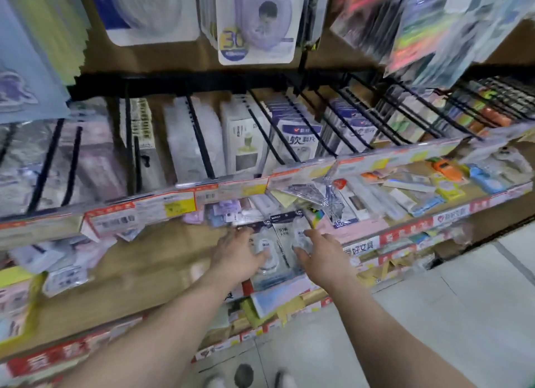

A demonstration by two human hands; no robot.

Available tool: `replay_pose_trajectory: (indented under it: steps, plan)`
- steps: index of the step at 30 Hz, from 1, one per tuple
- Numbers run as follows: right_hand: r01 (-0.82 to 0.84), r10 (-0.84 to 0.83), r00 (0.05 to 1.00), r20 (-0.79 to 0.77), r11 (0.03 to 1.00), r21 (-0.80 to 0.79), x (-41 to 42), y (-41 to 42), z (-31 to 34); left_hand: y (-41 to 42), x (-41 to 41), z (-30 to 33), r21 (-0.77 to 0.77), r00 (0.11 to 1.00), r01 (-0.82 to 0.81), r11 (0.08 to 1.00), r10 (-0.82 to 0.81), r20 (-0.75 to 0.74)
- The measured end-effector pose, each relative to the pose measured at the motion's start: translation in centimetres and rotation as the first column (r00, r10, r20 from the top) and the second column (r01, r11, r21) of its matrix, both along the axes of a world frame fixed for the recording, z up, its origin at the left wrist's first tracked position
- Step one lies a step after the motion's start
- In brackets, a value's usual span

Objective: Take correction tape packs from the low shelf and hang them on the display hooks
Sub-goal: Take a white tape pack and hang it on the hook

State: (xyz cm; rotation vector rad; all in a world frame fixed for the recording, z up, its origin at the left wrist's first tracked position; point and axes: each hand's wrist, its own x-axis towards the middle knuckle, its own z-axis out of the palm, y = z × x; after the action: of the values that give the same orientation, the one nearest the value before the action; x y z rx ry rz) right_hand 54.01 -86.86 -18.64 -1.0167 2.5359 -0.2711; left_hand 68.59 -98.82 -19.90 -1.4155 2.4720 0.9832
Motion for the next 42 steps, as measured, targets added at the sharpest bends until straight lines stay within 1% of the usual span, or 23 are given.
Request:
replay_pose_trajectory:
  steps: [3, 6, 8, 10, 12, 14, 16, 19, 23, 27, 30, 34, 37, 39, 42]
  plan:
    - [-0.01, 0.007, 0.999, 0.043, 0.998, 0.062, -2.1, -0.6, -0.7, 0.6, -0.5, -0.8, 0.085, 0.991, -0.136, 0.987, 0.136, -0.003]
    - [-0.05, 0.039, 0.995, 0.096, 0.992, 0.114, -4.1, -1.0, -1.5, 1.2, -0.7, -2.1, 0.199, 0.946, -0.312, 0.929, 0.323, -0.024]
    - [-0.052, 0.026, 0.976, 0.214, 0.992, 0.114, -5.4, -1.3, -1.8, 1.4, -0.6, -3.8, 0.269, 0.892, -0.419, 0.867, 0.448, -0.056]
    - [-0.039, 0.003, 0.949, 0.316, 0.993, 0.11, -6.2, -1.7, -1.8, 1.9, -0.6, -4.2, 0.361, 0.84, -0.477, 0.801, 0.536, -0.08]
    - [-0.045, -0.001, 0.932, 0.362, 0.992, 0.118, -6.8, -1.8, -2.0, 2.6, -0.8, -3.7, 0.413, 0.787, -0.523, 0.746, 0.609, -0.103]
    - [-0.046, -0.005, 0.918, 0.398, 0.992, 0.12, -7.3, -1.6, -2.0, 3.1, -0.9, -3.6, 0.431, 0.728, -0.571, 0.698, 0.673, -0.126]
    - [-0.025, -0.015, 0.888, 0.46, 0.996, 0.081, -7.9, -1.3, -2.4, 3.4, -0.9, -3.3, 0.444, 0.666, -0.618, 0.649, 0.732, -0.143]
    - [0.021, -0.002, 0.831, 0.556, 0.999, -0.027, -8.5, -0.5, -2.2, 4.0, -0.6, -2.9, 0.49, 0.548, -0.674, 0.553, 0.819, -0.171]
    - [-0.037, 0.104, 0.804, 0.586, 0.992, -0.125, -8.1, -0.2, -1.0, 5.7, -0.5, -1.8, 0.531, 0.425, -0.681, 0.503, 0.863, -0.273]
    - [-0.081, 0.207, 0.731, 0.651, 0.973, -0.218, -6.0, -0.9, -0.1, 7.9, 0.2, -0.2, 0.568, 0.325, -0.674, 0.473, 0.88, -0.346]
    - [-0.112, 0.277, 0.686, 0.673, 0.954, -0.278, -3.7, -1.7, 0.5, 9.1, 2.3, 1.3, 0.539, 0.253, -0.709, 0.455, 0.877, -0.408]
    - [-0.17, 0.372, 0.583, 0.723, 0.925, -0.339, 0.6, -2.6, 1.2, 10.6, 6.5, 2.9, 0.496, 0.168, -0.762, 0.416, 0.868, -0.468]
    - [-0.247, 0.438, 0.498, 0.748, 0.899, -0.362, 4.5, -3.5, 2.0, 11.8, 10.0, 3.8, 0.47, 0.079, -0.81, 0.352, 0.859, -0.507]
    - [-0.303, 0.48, 0.468, 0.742, 0.876, -0.376, 7.4, -4.1, 2.4, 12.6, 12.5, 4.2, 0.45, 0.028, -0.836, 0.314, 0.843, -0.537]
    - [-0.394, 0.551, 0.423, 0.72, 0.827, -0.401, 12.3, -4.8, 3.4, 13.5, 17.0, 4.5, 0.492, -0.103, -0.844, 0.212, 0.836, -0.538]
